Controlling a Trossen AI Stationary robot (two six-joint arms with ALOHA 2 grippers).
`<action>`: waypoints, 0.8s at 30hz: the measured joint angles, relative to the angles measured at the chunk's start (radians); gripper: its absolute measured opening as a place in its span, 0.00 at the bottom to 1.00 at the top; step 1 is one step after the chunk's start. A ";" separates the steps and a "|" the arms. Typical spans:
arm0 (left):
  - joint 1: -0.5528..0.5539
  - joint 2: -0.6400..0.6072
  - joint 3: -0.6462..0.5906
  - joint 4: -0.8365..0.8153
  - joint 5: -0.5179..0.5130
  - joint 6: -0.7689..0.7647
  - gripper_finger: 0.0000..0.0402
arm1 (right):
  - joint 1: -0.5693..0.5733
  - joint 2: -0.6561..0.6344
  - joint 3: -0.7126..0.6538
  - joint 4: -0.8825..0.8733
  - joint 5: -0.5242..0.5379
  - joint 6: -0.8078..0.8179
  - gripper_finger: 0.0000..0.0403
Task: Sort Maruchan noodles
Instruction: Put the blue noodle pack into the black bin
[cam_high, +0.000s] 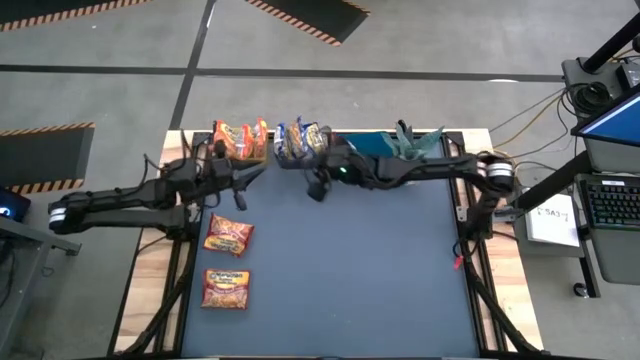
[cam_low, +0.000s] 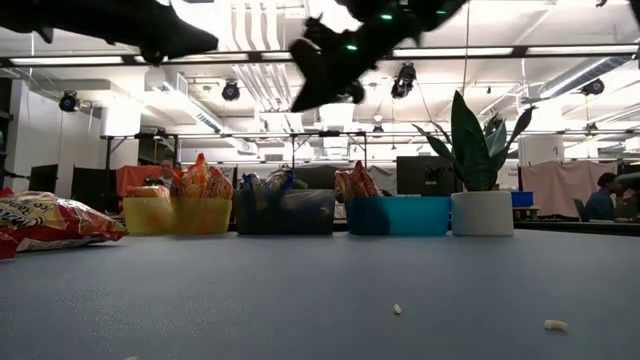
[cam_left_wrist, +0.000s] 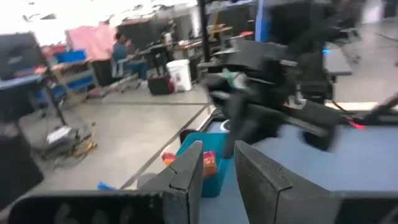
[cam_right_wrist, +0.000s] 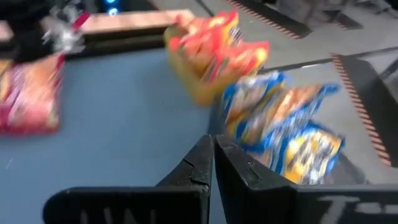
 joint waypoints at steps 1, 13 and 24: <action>0.000 0.021 0.000 0.019 -0.018 -0.021 0.19 | 0.010 -0.032 -0.056 0.020 -0.005 -0.001 0.02; 0.001 0.370 0.051 0.138 -0.241 -0.414 0.19 | 0.031 -0.406 -0.553 0.239 -0.096 -0.043 0.02; 0.078 0.677 0.371 -0.208 -0.349 -0.570 0.20 | 0.029 -0.640 -0.661 0.237 -0.095 -0.154 0.02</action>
